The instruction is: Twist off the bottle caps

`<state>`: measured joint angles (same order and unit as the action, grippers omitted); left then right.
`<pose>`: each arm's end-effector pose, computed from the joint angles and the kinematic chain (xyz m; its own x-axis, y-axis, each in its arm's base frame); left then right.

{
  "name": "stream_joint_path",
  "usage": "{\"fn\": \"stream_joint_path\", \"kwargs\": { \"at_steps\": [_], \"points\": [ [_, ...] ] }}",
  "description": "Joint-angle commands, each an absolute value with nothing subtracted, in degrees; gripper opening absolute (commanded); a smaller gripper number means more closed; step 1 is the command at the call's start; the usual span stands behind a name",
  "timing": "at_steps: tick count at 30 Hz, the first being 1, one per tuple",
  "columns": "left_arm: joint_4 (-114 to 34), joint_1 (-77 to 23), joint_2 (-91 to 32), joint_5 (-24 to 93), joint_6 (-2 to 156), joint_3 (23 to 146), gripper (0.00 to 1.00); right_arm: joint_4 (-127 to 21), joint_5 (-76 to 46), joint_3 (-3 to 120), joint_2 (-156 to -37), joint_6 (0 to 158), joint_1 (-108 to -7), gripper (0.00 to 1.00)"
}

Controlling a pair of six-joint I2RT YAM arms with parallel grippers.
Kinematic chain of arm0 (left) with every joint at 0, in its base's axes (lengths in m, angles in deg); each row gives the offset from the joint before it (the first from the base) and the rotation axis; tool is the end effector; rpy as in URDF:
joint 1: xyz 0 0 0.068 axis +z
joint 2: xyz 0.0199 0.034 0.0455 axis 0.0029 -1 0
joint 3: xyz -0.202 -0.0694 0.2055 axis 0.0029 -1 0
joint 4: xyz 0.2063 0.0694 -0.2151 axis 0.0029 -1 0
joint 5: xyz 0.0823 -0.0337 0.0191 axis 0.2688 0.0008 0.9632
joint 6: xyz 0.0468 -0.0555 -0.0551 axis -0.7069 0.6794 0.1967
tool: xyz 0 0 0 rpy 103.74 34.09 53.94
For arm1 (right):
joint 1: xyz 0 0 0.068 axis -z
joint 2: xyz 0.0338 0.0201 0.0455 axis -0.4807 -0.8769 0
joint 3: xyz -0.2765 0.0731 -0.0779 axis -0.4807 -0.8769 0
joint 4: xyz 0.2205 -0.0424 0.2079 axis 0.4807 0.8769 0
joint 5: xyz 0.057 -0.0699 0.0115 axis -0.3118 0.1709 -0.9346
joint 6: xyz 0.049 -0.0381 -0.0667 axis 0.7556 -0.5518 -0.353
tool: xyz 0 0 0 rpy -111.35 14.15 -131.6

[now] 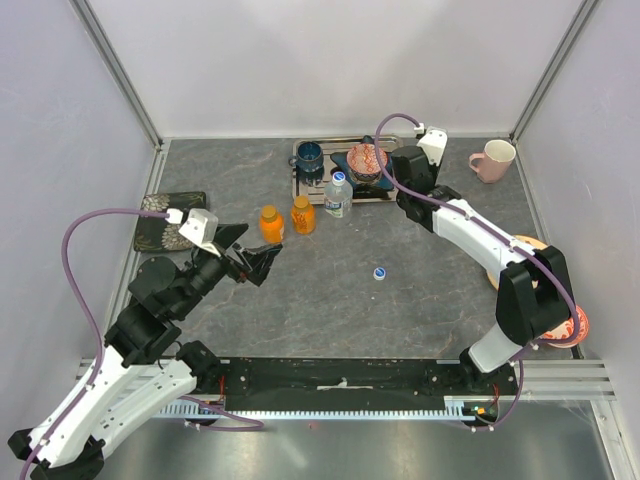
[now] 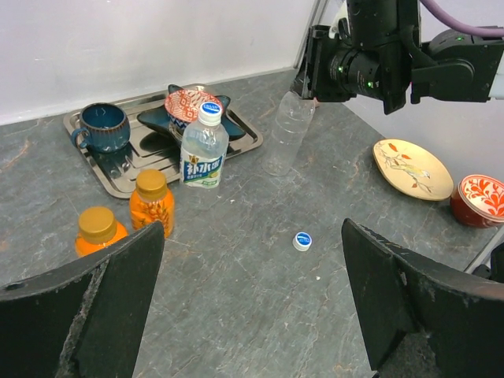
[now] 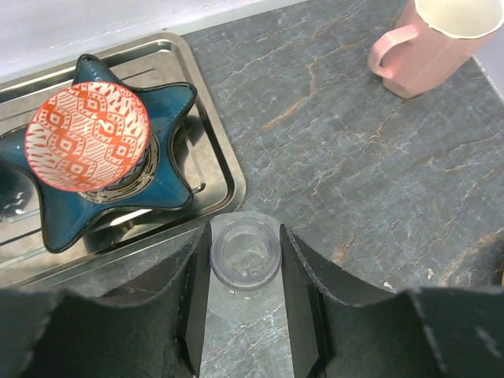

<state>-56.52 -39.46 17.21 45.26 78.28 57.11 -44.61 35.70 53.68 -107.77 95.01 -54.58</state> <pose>0.1448 -0.1143 0.3966 -0.0999 -0.1951 -0.9757 0.5941 0.7749 -0.2157 0.4200 0.1421 0.2827 -0.3392 0.1523 -0.9283 0.3652 0.9307 0.0192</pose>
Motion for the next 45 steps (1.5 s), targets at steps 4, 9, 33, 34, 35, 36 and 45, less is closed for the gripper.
{"fn": "stream_joint_path", "kwargs": {
  "at_steps": [4, 9, 33, 34, 35, 36, 45],
  "points": [
    [-53.44, -39.37, 16.02, 43.66, 80.05, 58.02, 1.00, -40.77, 32.27, 57.43, -107.17, 96.31, -54.57, 0.49],
    [-53.27, -39.37, 15.76, 43.31, 80.31, 57.85, 1.00, -40.07, 32.27, 57.69, -107.08, 95.96, -54.57, 0.56],
    [-55.29, -39.45, 15.76, 44.62, 78.91, 57.67, 0.99, -34.96, 21.66, 57.35, -89.24, 94.82, -60.10, 0.70],
    [-55.29, -39.37, 16.11, 45.50, 78.99, 57.24, 1.00, -38.10, 16.07, 56.56, -88.63, 93.86, -60.89, 0.70],
    [-55.11, -39.37, 16.11, 45.77, 79.08, 56.10, 1.00, -39.87, 11.75, 55.77, -88.53, 91.59, -62.03, 0.70],
    [-55.02, -39.37, 16.11, 46.12, 79.43, 55.65, 1.00, -41.20, 8.31, 54.98, -89.05, 90.52, -62.39, 0.70],
    [-55.90, -39.37, 16.37, 45.95, 82.16, 54.59, 0.99, -44.46, 5.71, 62.16, -101.88, 91.39, -67.49, 0.77]
  ]
}}
